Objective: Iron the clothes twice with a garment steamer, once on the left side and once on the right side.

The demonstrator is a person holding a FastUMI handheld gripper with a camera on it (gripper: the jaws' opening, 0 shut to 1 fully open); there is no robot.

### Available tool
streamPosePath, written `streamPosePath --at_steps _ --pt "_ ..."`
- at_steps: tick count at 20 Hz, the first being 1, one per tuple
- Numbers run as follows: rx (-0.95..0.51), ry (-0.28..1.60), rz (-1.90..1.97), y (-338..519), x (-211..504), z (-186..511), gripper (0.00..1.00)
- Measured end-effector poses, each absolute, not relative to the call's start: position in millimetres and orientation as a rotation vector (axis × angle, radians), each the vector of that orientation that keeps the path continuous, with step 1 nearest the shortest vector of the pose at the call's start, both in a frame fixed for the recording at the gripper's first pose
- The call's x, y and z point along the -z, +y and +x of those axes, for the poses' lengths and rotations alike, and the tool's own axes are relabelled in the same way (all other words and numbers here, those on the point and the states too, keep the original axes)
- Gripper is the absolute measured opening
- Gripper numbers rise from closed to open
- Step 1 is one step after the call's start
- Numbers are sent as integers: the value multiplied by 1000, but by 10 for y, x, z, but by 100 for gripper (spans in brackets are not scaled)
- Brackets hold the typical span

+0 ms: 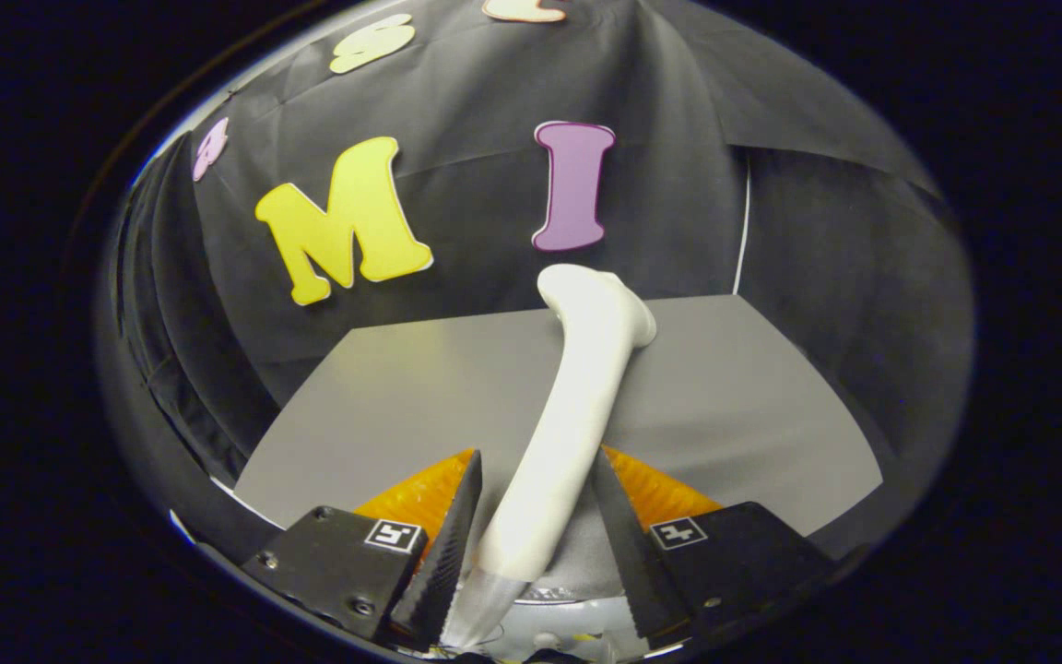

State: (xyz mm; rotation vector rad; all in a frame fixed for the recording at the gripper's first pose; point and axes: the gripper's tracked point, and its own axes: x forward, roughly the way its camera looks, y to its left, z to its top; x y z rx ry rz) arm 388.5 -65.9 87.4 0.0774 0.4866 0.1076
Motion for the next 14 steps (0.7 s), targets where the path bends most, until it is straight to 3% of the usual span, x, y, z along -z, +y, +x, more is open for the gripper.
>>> streamPosePath --at_steps 4,9,14 --pt "-75 501 189 -682 -865 3912 55" --pt "-87 478 289 -593 -880 3890 39" --pt "-171 457 352 -322 -897 3701 33"
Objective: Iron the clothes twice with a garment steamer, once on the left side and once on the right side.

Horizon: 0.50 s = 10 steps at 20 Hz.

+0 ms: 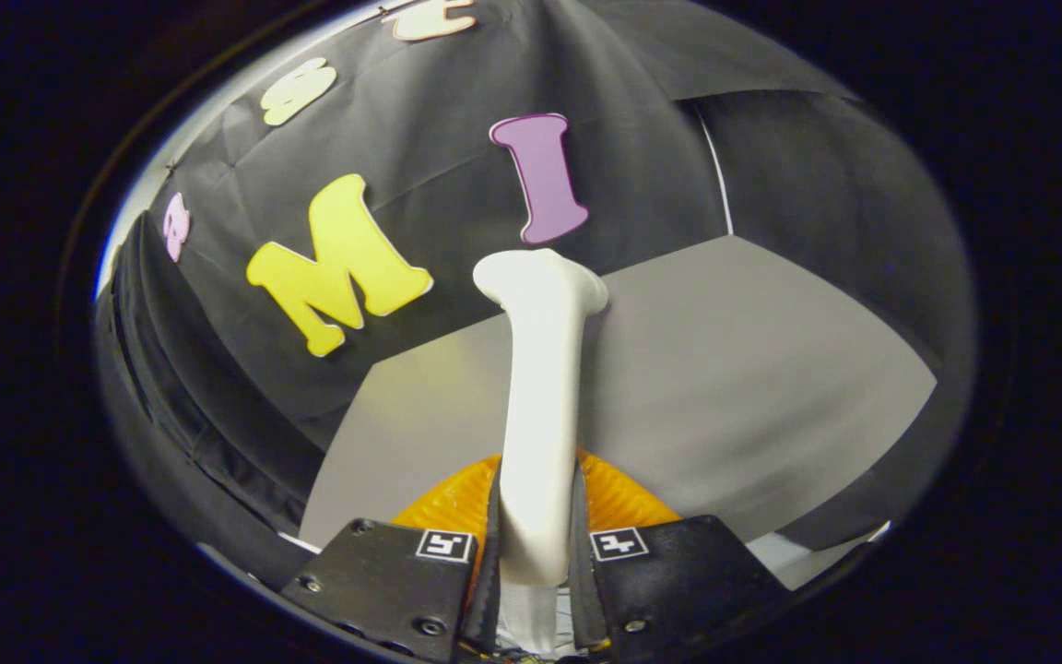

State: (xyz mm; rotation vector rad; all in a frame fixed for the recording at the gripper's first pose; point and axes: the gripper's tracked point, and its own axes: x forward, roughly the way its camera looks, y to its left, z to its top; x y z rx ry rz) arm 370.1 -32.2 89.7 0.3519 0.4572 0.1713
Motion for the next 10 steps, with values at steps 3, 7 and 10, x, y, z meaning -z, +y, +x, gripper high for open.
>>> streamPosePath --at_steps 3,7,10 --pt "-213 415 397 -187 -1076 3530 33" --pt "-234 335 399 -41 -1384 3197 33" --pt "-230 254 365 109 -1651 2982 33"
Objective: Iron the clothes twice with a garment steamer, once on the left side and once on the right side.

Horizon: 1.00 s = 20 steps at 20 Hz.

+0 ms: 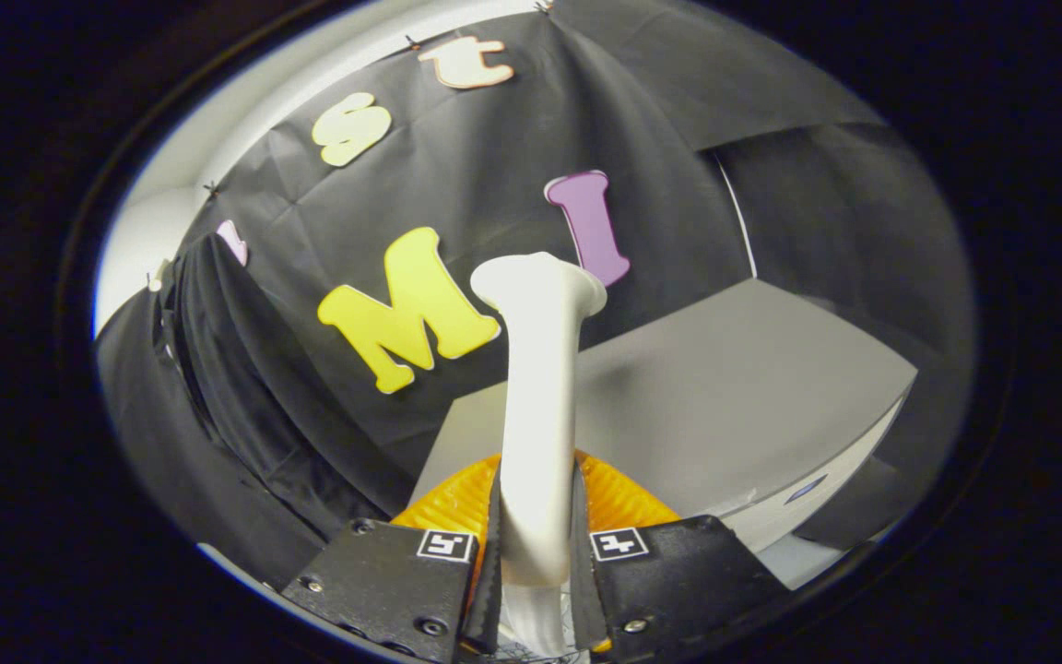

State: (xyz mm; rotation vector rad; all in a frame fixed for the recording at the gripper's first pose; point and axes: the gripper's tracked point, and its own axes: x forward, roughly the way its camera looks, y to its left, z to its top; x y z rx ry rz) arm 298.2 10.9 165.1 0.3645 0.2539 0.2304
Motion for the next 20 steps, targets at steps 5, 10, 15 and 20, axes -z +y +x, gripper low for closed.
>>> streamPosePath --at_steps 5,10,15,20 --pt "-247 113 292 568 -2142 2614 33" --pt "-271 4 222 1173 -2471 2326 33" --pt "-301 -97 185 1821 -2768 2090 33" --pt "-368 -189 157 2447 -3075 1838 33"
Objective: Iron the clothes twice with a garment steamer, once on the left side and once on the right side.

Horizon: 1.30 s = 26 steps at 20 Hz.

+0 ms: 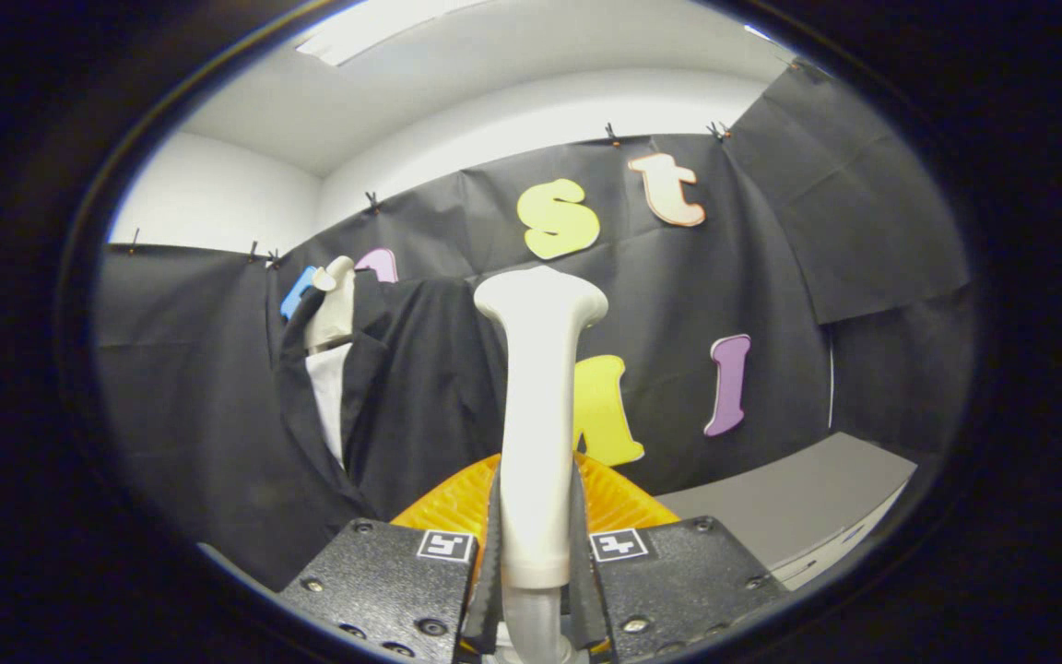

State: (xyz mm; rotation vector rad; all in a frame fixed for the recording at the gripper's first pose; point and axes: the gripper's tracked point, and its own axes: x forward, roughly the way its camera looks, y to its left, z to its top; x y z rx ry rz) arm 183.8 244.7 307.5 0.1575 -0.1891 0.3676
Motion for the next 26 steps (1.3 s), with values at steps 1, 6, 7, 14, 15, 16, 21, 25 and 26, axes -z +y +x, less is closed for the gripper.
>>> streamPosePath --at_steps 1,6,7,14,15,16,21,25,26 --pt "-376 -199 155 2565 -3111 1806 33" --pt "-403 -237 137 3048 -3315 1712 33" --pt "-410 -243 127 3153 -3335 1698 33" --pt "-427 -252 54 3658 -3341 1675 33" --pt "-425 -245 47 3685 -3311 1695 33" --pt "-427 -243 47 3711 -3293 1686 33" --pt "-416 -245 11 3688 -3158 1673 33" --pt "-410 -234 -17 3667 -3005 1639 33" --pt "-411 -228 -21 3666 -2966 1633 33"
